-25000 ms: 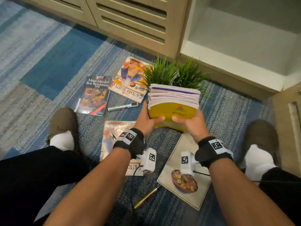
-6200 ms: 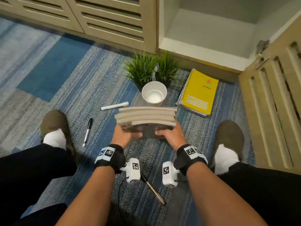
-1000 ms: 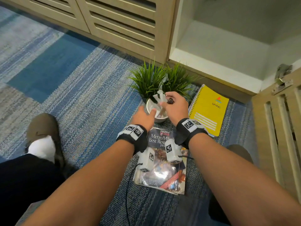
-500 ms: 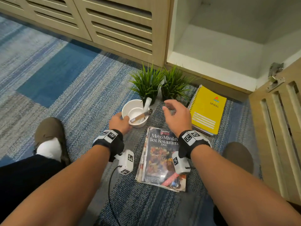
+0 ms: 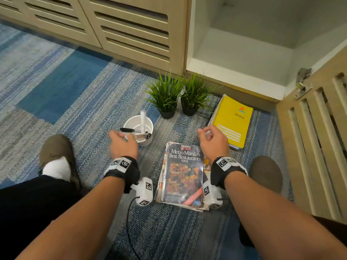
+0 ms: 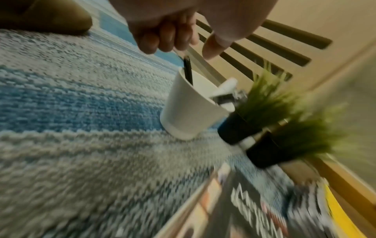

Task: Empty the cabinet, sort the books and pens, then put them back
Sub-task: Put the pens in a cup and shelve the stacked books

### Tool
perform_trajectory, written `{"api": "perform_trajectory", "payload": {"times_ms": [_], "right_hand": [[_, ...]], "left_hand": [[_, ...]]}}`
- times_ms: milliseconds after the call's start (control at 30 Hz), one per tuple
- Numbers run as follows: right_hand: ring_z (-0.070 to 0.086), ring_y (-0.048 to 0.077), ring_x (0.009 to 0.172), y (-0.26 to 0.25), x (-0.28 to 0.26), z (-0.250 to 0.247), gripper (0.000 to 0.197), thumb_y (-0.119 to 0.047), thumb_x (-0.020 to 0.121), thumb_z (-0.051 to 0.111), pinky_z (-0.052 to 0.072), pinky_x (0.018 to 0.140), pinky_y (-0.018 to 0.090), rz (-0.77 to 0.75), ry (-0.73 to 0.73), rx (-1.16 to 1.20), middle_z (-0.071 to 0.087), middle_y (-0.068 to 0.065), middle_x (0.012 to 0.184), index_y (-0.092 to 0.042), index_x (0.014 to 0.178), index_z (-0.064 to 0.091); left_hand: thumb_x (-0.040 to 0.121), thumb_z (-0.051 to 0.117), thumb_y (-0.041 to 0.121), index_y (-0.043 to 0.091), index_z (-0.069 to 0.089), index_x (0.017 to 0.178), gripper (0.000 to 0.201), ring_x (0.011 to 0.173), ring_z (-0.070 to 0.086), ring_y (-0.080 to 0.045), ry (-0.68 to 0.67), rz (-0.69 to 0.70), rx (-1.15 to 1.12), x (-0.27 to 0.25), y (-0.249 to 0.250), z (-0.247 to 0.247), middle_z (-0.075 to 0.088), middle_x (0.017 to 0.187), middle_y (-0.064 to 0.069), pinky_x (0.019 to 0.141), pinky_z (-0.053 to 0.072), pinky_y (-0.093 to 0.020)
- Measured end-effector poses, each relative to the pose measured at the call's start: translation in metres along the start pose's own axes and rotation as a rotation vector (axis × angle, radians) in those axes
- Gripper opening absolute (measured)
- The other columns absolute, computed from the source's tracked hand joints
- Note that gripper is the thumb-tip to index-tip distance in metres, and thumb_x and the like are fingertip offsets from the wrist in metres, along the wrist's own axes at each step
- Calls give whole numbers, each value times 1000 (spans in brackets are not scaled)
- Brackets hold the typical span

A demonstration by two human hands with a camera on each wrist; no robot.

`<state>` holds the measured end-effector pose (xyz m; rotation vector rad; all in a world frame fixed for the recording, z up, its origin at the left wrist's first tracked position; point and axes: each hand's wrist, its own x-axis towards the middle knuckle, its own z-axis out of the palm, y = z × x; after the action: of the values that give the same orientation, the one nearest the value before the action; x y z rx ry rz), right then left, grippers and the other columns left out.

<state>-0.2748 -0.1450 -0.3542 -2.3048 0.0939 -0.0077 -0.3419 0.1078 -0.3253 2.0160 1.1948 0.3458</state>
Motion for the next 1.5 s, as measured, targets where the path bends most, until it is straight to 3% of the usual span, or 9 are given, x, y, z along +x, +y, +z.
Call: {"api": "perform_trajectory", "payload": {"times_ms": [133, 233, 467, 733, 867, 1000, 1133, 1300, 1500], "right_hand": [[60, 27, 86, 26, -47, 5, 45, -61, 83, 65, 39, 64, 33, 340, -14, -21, 57, -1, 91, -22, 99, 50], [59, 31, 114, 51, -79, 20, 91, -69, 64, 76, 49, 94, 39, 654, -112, 95, 58, 7, 126, -12, 129, 47], [65, 33, 109, 68, -84, 32, 110, -53, 32, 85, 55, 95, 46, 842, -332, 166, 66, 13, 122, -3, 125, 54], [75, 27, 85, 128, -66, 53, 104, -27, 11, 94, 63, 78, 46, 877, -492, 307, 78, 6, 96, -6, 110, 69], [73, 34, 88, 79, -67, 13, 101, -4, 30, 97, 61, 66, 46, 877, -597, 520, 74, 19, 108, 0, 121, 54], [76, 25, 77, 48, -59, -12, 36, 15, 67, 79, 60, 57, 28, 702, -661, 697, 79, 13, 93, 2, 100, 74], [74, 34, 84, 27, -45, -10, 48, 18, 57, 81, 61, 70, 45, 508, -419, 759, 79, 15, 94, 7, 103, 70], [74, 6, 70, 24, -30, 0, 28, 17, 62, 83, 56, 68, 18, 340, -326, 718, 78, -5, 71, 0, 83, 75], [76, 19, 88, 32, -22, 19, 61, 7, 56, 90, 61, 85, 37, 261, -373, 646, 79, 6, 92, 7, 113, 67]], "left_hand": [[84, 59, 31, 17, 49, 84, 18, 73, 59, -27, -365, 78, 119, -53, -23, 27, 56, 69, 1, 66, 41, -31], [65, 72, 58, 24, 52, 104, 55, 89, 67, -27, -682, -59, 190, -75, -48, 52, 68, 94, -1, 82, 54, -36], [-2, 85, 59, 16, 67, 94, 107, 76, 73, -29, -779, -279, 170, -45, -127, 110, 75, 89, -7, 69, 62, -46], [54, 78, -14, 13, 71, 101, 55, 90, 72, -23, -958, -356, -121, -84, -38, 40, 78, 88, -1, 70, 53, -30], [47, 76, -18, 13, 67, 106, 67, 95, 72, -29, -986, -266, -239, -77, -34, 39, 77, 96, -6, 89, 55, -48], [43, 77, -17, 16, 65, 112, 77, 103, 70, -29, -1041, -113, -339, -64, -23, 37, 75, 105, -9, 93, 52, -50], [48, 79, -21, 17, 66, 108, 72, 97, 72, -23, -918, 31, -374, -54, -7, 37, 76, 101, -4, 86, 57, -45], [64, 76, -22, 4, 63, 115, 59, 85, 74, -25, -846, 69, -446, -49, 3, 40, 75, 97, -12, 74, 61, -36], [66, 73, -25, -1, 65, 110, 51, 77, 73, -13, -831, 13, -486, -47, -5, 46, 73, 92, -12, 64, 58, -24]]}}
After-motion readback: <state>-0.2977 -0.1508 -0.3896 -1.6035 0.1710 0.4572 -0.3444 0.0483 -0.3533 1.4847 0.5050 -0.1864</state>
